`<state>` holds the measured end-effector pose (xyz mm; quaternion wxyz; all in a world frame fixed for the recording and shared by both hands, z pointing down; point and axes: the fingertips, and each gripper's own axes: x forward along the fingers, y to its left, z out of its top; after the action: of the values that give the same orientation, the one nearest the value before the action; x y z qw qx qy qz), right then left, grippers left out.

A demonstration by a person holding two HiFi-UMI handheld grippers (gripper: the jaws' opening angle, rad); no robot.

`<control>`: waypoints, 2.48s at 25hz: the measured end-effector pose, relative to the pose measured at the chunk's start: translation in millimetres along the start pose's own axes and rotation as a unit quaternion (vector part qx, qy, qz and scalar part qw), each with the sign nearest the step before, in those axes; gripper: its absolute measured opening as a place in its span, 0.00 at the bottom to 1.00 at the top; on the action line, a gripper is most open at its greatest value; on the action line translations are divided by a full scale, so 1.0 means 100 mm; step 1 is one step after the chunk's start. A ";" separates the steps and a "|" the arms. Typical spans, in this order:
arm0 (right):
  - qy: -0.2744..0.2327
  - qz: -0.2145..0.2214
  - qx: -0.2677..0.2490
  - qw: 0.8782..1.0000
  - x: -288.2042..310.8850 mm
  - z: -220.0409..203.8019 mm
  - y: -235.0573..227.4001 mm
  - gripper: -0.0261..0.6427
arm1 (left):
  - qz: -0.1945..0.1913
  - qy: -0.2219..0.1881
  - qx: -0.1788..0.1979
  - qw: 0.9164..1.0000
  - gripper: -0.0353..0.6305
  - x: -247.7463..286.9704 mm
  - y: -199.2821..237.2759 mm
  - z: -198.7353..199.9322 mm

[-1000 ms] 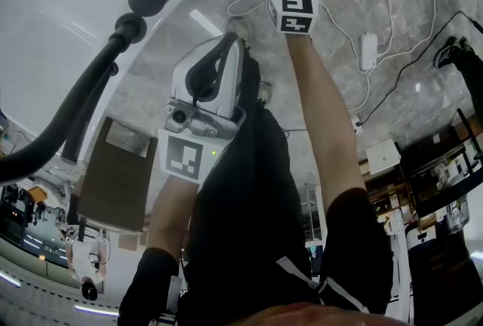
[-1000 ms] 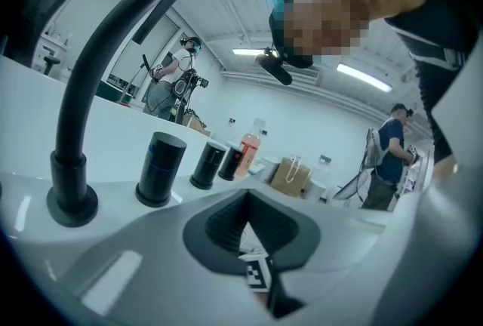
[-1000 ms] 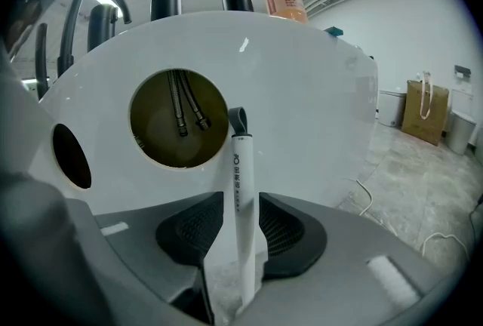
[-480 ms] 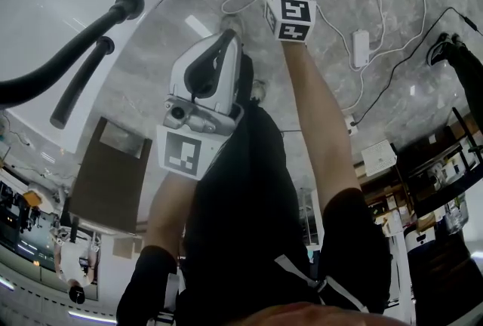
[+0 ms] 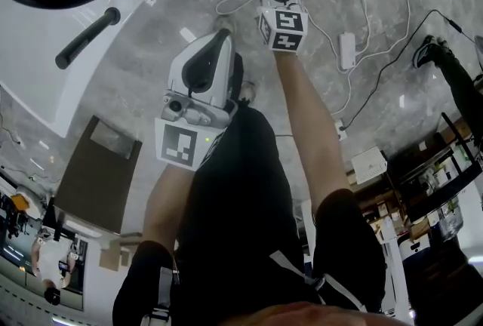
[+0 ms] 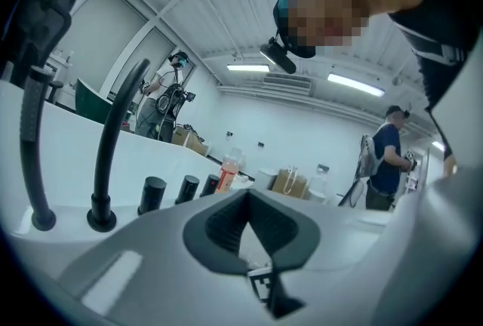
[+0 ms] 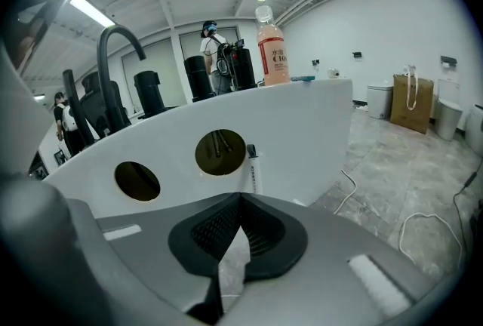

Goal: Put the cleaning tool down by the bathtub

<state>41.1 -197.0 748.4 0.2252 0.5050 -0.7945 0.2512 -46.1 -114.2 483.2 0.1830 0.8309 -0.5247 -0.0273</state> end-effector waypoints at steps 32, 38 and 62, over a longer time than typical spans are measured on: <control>-0.063 0.020 0.012 0.998 -3.11 0.72 0.74 0.04 | 0.017 -0.076 0.017 0.997 0.06 -1.69 -1.55 1.33; -0.094 0.028 0.007 0.995 -3.86 1.02 0.87 0.04 | 0.030 -0.085 0.020 0.996 0.06 -2.13 -1.91 1.49; -0.219 -0.020 0.029 0.975 -6.08 2.09 1.74 0.04 | -0.076 -0.035 0.025 0.996 0.06 -2.89 -2.32 2.24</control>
<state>96.4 153.9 185.3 0.0359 0.5700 -0.8064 0.1533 -28.8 168.2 155.0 0.1408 0.8711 -0.4670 -0.0573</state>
